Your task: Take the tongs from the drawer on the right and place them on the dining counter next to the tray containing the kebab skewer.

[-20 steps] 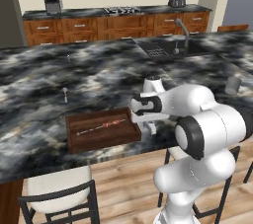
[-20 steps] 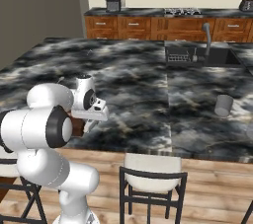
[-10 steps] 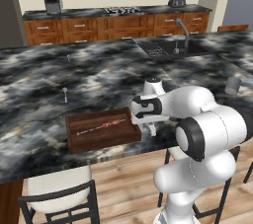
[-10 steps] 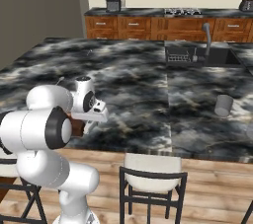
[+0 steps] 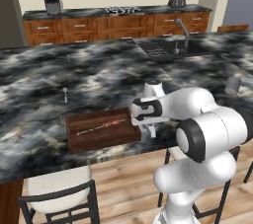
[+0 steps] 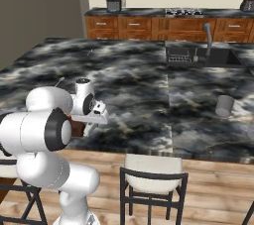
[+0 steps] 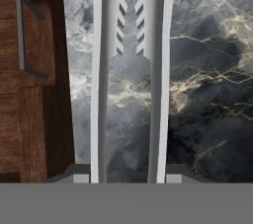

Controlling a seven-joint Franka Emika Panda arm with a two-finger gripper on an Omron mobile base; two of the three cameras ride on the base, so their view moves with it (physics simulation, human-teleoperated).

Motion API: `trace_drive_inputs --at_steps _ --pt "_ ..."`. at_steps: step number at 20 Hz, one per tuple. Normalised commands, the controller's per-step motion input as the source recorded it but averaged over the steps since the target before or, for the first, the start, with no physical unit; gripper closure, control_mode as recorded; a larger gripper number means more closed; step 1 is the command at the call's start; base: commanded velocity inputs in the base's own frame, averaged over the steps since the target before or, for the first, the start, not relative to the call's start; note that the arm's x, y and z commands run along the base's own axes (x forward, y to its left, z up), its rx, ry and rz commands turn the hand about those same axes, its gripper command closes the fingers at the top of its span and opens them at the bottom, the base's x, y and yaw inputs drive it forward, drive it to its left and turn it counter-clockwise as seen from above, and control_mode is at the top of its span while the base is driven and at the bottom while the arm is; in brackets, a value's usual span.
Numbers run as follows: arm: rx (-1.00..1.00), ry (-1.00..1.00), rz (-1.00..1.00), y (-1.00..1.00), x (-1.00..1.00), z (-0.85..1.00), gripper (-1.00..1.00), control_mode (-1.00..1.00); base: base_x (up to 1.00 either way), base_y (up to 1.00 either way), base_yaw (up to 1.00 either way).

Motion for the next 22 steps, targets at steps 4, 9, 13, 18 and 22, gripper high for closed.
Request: trace_drive_inputs --at_steps 4,9,13,18,22 --pt "0.0 0.0 0.0 0.0 0.01 -0.01 -1.0 -1.0 0.0 0.0 0.0" --pt "0.0 -0.03 0.0 0.0 0.0 0.1 -1.0 -1.0 0.0 0.0 0.0" --pt "0.0 -0.01 0.0 -0.01 0.0 0.32 -1.0 -1.0 0.0 0.0 0.0" --pt "0.0 -0.02 0.0 -0.05 0.0 0.45 -1.0 -1.0 0.0 0.0 0.0" --pt "0.0 -0.14 0.0 -0.01 -0.1 0.58 -1.0 -1.0 0.0 0.0 0.0"
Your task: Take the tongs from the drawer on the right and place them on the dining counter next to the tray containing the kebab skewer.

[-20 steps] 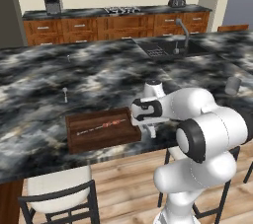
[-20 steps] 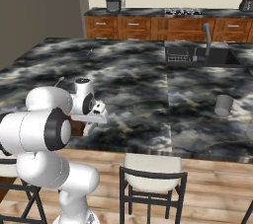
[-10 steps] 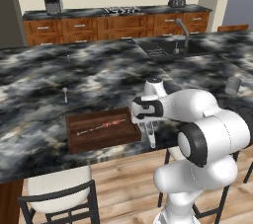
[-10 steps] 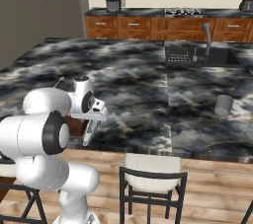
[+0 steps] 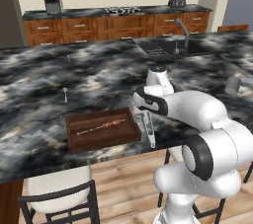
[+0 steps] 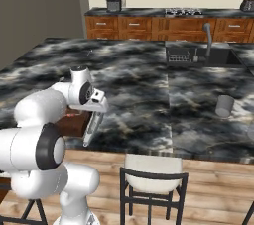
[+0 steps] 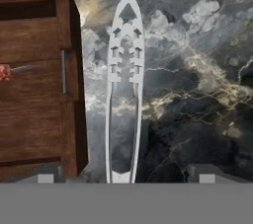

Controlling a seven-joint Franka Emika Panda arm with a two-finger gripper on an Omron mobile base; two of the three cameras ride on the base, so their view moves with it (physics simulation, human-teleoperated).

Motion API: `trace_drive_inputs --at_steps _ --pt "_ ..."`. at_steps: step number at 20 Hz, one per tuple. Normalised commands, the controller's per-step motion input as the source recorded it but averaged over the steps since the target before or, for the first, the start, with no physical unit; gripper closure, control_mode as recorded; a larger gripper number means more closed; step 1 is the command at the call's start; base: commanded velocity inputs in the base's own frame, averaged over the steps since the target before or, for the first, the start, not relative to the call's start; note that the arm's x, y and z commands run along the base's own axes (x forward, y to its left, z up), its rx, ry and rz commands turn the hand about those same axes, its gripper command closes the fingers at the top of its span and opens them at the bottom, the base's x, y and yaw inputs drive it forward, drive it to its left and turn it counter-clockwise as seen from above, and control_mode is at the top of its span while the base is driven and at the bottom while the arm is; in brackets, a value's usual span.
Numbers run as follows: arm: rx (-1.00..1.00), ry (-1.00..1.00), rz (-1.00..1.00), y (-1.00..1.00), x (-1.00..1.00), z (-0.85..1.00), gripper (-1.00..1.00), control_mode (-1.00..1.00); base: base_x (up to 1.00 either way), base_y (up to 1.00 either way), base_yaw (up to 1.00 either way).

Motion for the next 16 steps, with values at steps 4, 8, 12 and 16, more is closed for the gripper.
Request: trace_drive_inputs --at_steps 4,8,12,16 --pt "0.0 -0.18 0.0 0.0 -0.09 0.67 -1.0 -1.0 0.0 0.0 0.0" --pt "0.0 -0.24 0.0 0.0 -0.14 0.54 -1.0 -1.0 0.0 0.0 0.0" --pt "0.0 -0.38 0.0 0.0 -0.42 0.16 -1.0 -1.0 0.0 0.0 0.0" --pt "0.0 -0.46 0.0 0.0 -0.61 0.12 -1.0 -1.0 0.0 0.0 0.0"
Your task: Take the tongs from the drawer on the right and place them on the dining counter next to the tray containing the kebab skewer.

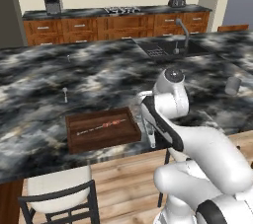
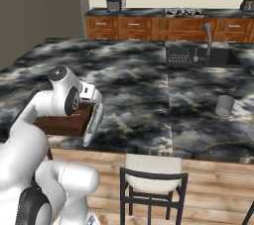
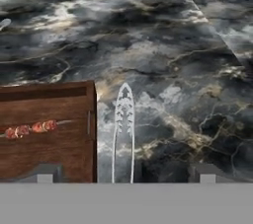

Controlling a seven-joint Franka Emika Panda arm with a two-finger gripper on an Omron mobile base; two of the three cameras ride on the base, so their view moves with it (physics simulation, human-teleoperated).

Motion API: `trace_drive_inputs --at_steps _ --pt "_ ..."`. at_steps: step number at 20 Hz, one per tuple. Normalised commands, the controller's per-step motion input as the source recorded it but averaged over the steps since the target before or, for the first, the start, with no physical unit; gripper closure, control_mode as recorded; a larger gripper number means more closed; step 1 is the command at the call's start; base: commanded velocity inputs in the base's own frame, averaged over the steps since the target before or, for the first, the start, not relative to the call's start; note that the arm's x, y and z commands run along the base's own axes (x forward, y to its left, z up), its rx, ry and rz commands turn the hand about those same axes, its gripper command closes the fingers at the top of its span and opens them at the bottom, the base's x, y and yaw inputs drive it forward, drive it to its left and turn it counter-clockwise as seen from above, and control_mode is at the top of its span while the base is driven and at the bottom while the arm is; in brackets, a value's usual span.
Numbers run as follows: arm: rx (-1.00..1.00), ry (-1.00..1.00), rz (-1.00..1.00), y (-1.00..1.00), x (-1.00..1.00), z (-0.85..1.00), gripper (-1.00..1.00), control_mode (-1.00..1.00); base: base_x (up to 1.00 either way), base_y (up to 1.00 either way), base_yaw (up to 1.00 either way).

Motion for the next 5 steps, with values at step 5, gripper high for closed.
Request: trace_drive_inputs --at_steps 5 --pt "0.06 -0.37 0.0 0.0 -0.5 0.41 -1.0 -1.0 0.0 0.0 0.0"
